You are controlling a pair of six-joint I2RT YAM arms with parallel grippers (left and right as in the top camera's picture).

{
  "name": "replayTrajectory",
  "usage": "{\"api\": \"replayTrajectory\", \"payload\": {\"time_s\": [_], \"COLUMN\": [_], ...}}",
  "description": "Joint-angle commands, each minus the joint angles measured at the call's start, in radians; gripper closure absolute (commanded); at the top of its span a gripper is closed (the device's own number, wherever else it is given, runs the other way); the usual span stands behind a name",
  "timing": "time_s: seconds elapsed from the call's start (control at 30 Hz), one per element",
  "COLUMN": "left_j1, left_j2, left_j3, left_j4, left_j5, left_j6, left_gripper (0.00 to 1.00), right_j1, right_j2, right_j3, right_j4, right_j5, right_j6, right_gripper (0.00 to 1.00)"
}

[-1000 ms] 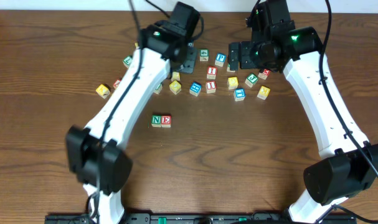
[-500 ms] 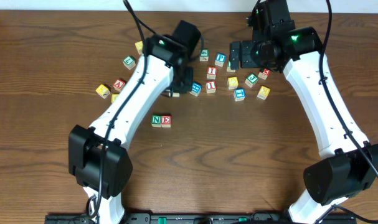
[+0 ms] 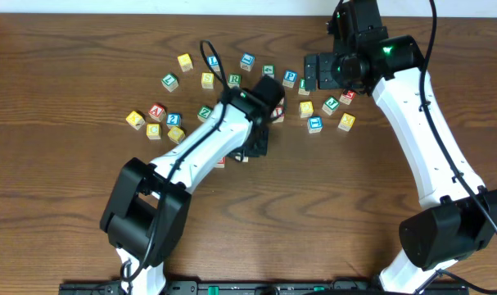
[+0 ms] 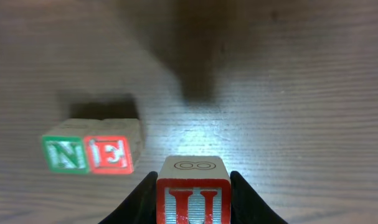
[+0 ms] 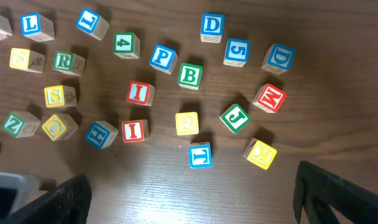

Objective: Spell out NEURIPS
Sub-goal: 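Lift the U block and carry it toward the right of the E block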

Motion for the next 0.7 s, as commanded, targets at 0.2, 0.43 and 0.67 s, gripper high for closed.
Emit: {"api": "replayTrajectory", "payload": {"time_s": [0.2,0.43,0.67], "left_j1": [0.002,0.002,0.002], "left_j2": [0.013,0.013,0.013], "left_j3": [-0.155,-0.165,-0.174], "left_j4": [0.107,0.142,0.191], "left_j5": [-0.007,-0.006,-0.007], "left_j6": [-0.036,-0.035,-0.023], "left_gripper": [0.74,0.74,0.74], "right_j1": [0.010,0.010,0.010], "right_j2": [-0.013,-0.013,-0.013], "right_j3": [0.017,0.017,0.017], "right_j4": [0.000,0.000,0.000], "right_j5": [0.015,0.015,0.015], "right_j6": [-0.014,-0.014,-0.014], "right_gripper": [0.01,0.01,0.01]}}
